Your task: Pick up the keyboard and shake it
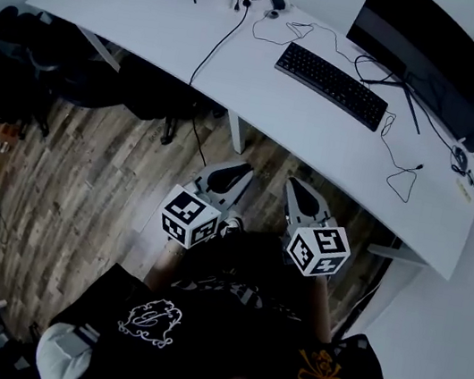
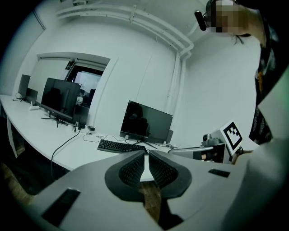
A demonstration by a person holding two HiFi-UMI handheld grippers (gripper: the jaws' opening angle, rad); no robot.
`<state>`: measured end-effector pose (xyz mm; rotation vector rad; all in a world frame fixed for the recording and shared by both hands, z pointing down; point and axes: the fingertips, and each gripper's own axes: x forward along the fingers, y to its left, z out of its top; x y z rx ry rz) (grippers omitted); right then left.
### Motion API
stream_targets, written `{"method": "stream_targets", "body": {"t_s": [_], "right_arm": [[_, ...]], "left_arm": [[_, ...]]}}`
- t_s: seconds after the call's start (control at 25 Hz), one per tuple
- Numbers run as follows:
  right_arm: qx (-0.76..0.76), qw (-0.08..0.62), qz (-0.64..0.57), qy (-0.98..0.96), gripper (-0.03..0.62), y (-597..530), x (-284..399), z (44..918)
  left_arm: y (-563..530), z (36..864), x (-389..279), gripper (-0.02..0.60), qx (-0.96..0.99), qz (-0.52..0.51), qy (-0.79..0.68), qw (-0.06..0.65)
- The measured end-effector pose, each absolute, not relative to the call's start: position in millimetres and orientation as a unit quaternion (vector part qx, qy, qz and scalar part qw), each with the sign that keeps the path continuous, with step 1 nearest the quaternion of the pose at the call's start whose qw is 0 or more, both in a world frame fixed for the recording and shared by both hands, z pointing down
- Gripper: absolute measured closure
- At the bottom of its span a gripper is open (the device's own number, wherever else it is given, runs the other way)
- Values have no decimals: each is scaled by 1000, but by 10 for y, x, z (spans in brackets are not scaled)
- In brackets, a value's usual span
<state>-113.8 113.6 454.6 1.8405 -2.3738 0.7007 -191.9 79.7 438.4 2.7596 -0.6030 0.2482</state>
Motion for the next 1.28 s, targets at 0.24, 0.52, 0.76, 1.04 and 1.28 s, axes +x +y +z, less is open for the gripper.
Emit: {"method": "stream_targets", "body": {"t_s": [0.24, 0.52, 0.76, 1.04, 1.28], "right_arm": [[628, 37, 237, -740, 582, 1110, -949, 4617], [649, 35, 261, -714, 581, 872, -531, 4778], [653, 22, 259, -712, 582, 283, 54, 4843], [666, 2, 249, -703, 582, -408, 962, 4769], [688, -7, 262, -677, 580, -682, 1800, 4949]], "left_arm": [[599, 4491, -1820, 538, 963, 82, -192, 171], [295, 4623, -1483, 538, 963, 98, -174, 184], [-222, 4640, -1096, 538, 961, 104, -188, 173], [-962, 4519, -518, 538, 958, 106, -215, 156], [-1327, 4604, -27, 538, 955, 118, -221, 159]]}}
